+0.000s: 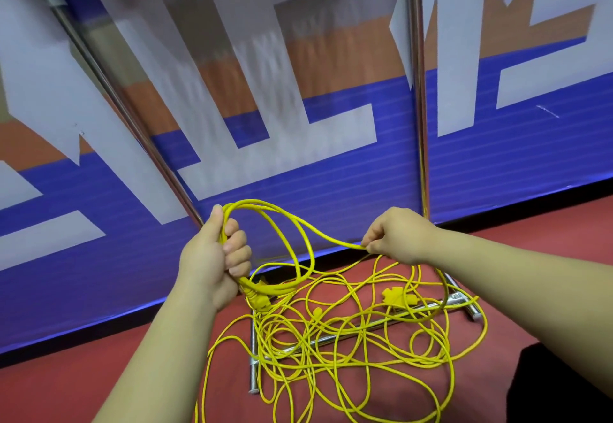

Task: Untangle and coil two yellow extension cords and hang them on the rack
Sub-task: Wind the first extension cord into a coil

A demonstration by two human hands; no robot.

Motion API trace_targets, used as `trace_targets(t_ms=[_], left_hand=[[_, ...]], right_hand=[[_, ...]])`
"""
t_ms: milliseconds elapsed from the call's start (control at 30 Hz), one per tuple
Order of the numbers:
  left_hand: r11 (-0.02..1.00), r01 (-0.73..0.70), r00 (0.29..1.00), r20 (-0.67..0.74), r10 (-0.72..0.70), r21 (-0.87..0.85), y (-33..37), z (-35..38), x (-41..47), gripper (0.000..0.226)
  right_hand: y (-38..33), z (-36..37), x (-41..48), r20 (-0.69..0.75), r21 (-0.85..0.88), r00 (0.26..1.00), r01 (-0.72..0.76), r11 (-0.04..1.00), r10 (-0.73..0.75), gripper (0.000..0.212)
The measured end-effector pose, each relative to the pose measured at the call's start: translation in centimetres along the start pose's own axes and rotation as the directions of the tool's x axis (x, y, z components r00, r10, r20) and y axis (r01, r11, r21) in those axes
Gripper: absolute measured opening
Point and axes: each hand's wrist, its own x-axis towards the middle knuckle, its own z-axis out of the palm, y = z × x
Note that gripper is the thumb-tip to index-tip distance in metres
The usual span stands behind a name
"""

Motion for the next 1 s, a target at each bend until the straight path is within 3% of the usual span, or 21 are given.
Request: trace_targets(t_ms=[167,300,400,467,567,733,800,900,1000], left_hand=[[0.995,-0.046,0.999,0.018,0.048,-0.087,-0.1,-0.1,0.3,0.047],[0.987,-0.046,0.998,0.029,0.051,-0.154,-0.5,-0.3,0.9,0.043],[0.981,-0.049,0.996,0.062,0.062,-0.190,-0.7,-0.3,0.9,0.027],[0.980,-0.072,0.992,0.086,0.089,-0.185,-1.0,0.0,0.7,0.016],[0.988,-0.110,0.987,0.108,0.122,-0.108,-1.9,0.6,0.6,0.021],[0.909,-0.245,0.968,0.141,0.208,0.338,-3.5,1.8,0.1,0.036],[0.867,-0.234,0.968,0.187,0.167,0.440,-4.1,2.2,-0.2,0.036],[0.870,-0.157,0.972,0.228,0.053,0.467,-4.7,2.7,-0.5,0.019],[0.883,-0.078,0.959,0.276,-0.060,0.463,-5.3,3.4,-1.0,0.018]], right_hand=[[-1.7,0.3,-0.8,0.125,-0.014,0.990,0.072,0.997,-0.070,0.014],[-3.6,0.4,-2.0,0.266,-0.098,0.955,0.165,0.982,-0.134,0.030],[-5.0,0.3,-2.9,0.298,-0.112,0.935,0.237,0.965,-0.195,0.035],[-5.6,0.0,-3.3,0.277,-0.085,0.927,0.287,0.954,-0.254,0.035],[-6.1,-0.5,-3.7,0.188,0.006,0.921,0.345,0.938,-0.340,0.035],[-6.3,-1.3,-4.0,0.021,0.235,0.909,0.399,0.886,-0.416,0.024],[-6.4,-1.4,-4.1,-0.018,0.327,0.910,0.396,0.858,-0.413,0.023],[-6.4,-1.7,-4.0,-0.078,0.400,0.916,0.390,0.829,-0.393,0.021],[-6.3,-2.2,-3.9,-0.144,0.400,0.920,0.391,0.829,-0.365,0.021]])
